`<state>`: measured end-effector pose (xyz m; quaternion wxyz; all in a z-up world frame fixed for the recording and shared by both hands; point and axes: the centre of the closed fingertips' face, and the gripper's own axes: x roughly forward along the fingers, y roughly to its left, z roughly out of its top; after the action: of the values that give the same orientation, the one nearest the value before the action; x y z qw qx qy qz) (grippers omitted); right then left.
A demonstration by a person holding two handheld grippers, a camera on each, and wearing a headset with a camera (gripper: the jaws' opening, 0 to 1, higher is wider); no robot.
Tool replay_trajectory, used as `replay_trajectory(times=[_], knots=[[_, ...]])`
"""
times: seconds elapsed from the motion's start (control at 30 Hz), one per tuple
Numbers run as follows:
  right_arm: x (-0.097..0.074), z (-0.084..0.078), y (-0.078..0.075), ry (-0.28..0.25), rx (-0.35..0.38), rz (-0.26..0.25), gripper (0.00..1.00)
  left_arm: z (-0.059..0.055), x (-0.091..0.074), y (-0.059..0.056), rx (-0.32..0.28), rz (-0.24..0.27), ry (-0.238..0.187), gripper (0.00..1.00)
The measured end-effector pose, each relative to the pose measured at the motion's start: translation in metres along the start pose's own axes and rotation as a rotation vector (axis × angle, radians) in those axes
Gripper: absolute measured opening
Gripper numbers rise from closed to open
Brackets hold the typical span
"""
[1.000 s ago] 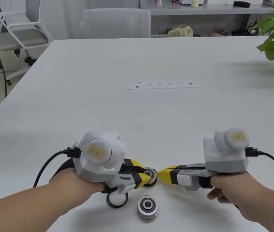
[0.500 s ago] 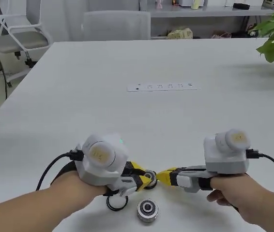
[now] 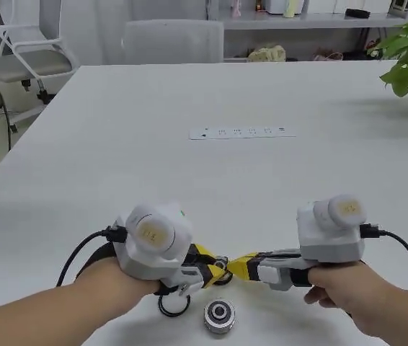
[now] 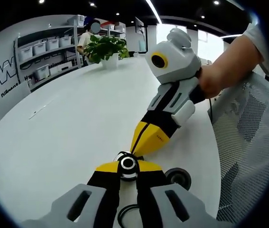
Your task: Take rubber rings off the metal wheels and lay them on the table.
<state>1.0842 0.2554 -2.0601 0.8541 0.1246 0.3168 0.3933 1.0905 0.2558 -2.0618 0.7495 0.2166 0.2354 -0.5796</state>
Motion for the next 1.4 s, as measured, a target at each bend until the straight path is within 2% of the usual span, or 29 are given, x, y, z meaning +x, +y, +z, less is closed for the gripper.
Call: replay_trajectory(times=[0.07,0.1,0.17,0.53,0.8,0.97,1.4], knots=[[0.001,0.002,0.003,-0.009,0.008,0.015,0.00,0.000,0.000,-0.001,0.001,-0.001,-0.001,0.07],[0.002,0.001,0.009,-0.004,0.013,0.046,0.00,0.000,0.000,-0.001,0.001,0.000,-0.001,0.07],[0.002,0.007,0.011,-0.025,0.009,0.043,0.00,0.000,-0.001,-0.001,0.002,0.001,-0.002,0.07],[0.001,0.001,0.003,-0.017,-0.001,0.021,0.00,0.000,0.000,-0.001,-0.003,0.007,0.000,0.07],[0.000,0.003,0.002,-0.025,0.007,0.019,0.00,0.000,0.000,-0.001,-0.015,-0.006,0.004,0.08],[-0.001,0.006,0.002,-0.035,0.017,0.022,0.00,0.002,-0.002,-0.005,0.000,-0.022,0.005,0.14],[-0.005,0.013,0.007,-0.057,0.032,0.033,0.00,0.011,-0.020,-0.014,0.007,-0.046,-0.038,0.29]])
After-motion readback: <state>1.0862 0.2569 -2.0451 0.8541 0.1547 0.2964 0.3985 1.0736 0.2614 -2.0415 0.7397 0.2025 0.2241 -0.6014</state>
